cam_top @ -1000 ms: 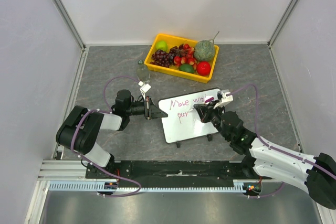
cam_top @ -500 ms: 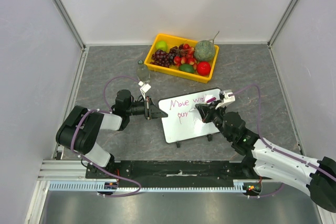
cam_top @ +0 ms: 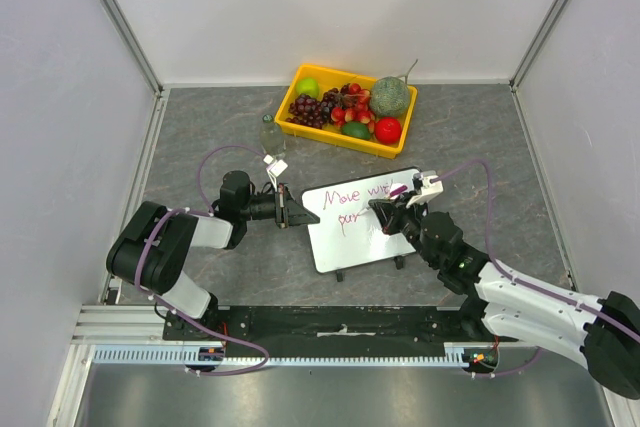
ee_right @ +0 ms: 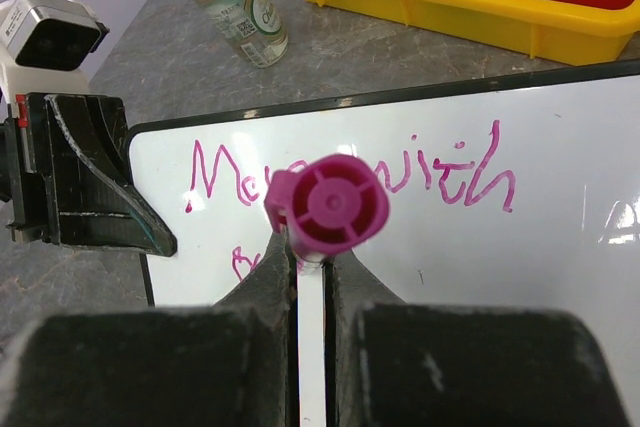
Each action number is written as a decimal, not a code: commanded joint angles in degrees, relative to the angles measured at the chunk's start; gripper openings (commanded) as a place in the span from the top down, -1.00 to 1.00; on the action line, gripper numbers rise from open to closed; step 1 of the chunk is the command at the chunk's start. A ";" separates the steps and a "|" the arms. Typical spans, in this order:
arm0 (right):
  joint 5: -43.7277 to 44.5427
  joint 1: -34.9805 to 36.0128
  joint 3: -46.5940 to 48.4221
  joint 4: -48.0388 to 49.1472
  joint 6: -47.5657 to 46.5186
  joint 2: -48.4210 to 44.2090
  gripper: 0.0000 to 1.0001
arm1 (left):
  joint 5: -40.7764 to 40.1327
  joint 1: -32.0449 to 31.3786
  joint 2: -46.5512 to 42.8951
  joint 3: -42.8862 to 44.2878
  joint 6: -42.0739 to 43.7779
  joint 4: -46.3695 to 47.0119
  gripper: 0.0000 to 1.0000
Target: Write a sentence on the whiteboard
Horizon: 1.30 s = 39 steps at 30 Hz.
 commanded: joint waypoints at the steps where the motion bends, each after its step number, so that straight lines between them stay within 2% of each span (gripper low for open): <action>1: 1.32 -0.24 0.70 -1.92 -0.43 -1.02 1.00 | -0.97 -1.13 0.64 -0.15 5.35 -4.17 0.96; 27: -5.71 -0.24 -3.78 -8.78 0.72 -7.08 1.00 | -0.97 -1.30 1.00 0.12 5.53 -4.17 0.96; 35: -5.63 -0.24 0.95 -8.70 0.63 -9.63 1.00 | -1.06 -1.22 1.08 0.03 5.53 -4.17 0.96; 39: -3.34 -0.33 3.77 -8.08 -1.04 -8.06 1.00 | -1.06 -1.30 1.08 0.03 5.53 -4.17 0.96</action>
